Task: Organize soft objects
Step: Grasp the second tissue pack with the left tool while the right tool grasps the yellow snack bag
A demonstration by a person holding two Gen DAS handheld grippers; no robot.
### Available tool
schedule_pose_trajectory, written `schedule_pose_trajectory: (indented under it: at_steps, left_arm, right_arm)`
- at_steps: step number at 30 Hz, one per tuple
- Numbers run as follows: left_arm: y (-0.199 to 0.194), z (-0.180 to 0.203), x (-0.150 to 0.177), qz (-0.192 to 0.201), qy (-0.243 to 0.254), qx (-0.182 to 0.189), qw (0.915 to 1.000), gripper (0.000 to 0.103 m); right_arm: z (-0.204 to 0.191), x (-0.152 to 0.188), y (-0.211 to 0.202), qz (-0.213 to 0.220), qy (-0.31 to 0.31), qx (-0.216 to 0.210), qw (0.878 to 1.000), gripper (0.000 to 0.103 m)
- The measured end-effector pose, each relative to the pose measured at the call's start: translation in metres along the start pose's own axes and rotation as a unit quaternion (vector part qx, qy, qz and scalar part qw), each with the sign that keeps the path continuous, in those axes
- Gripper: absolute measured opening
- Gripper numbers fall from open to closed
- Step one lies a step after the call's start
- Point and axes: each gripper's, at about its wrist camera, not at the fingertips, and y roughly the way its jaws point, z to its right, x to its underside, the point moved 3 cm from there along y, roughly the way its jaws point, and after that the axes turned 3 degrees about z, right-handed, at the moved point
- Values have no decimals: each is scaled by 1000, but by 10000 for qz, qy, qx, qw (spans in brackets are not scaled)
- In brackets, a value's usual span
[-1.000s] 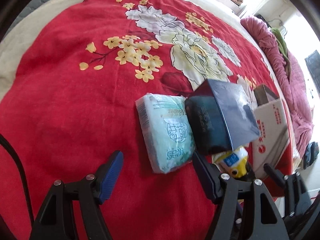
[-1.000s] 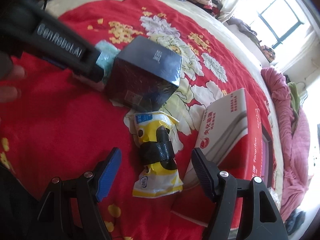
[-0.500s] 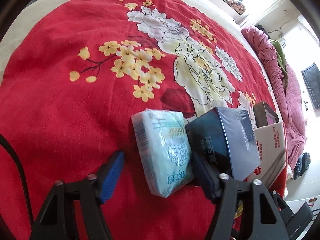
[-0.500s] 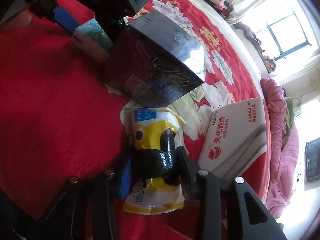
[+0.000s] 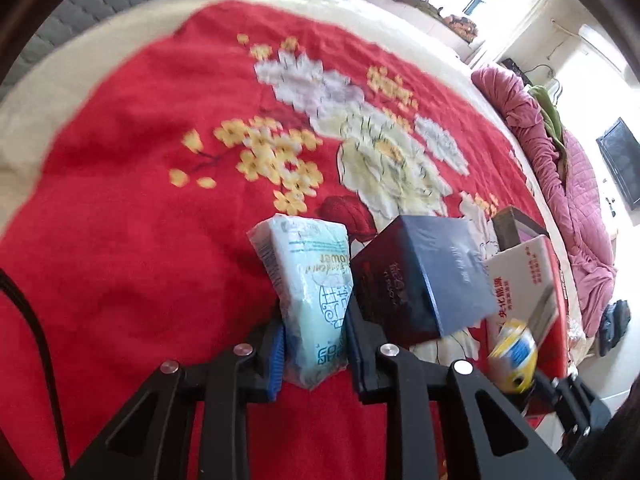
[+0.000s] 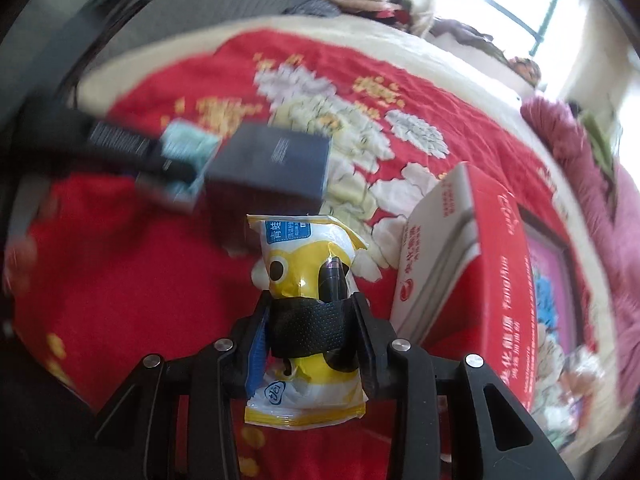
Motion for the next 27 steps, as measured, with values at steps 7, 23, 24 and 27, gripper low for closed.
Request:
schedule_pose_trajectory:
  at_steps: [7,23,24,27]
  left_arm:
    - [-56,26,-1,459,441,-92,9979,26]
    - [-103,170,28,693,1633,308,9837,26]
    - [-103,180,30,699,1719,328,9821,26]
    - [-104,209,35,712,1939,391,9777,26]
  right_arm:
    - [17,-10,-50,513,700,-289,9958,38]
    - [118,6,-157,1324,1660,485,9760,38]
    - [126,10,-162,1333,1732,532,9744,38]
    - [147,22,-176,1434,1934,674,9683,38]
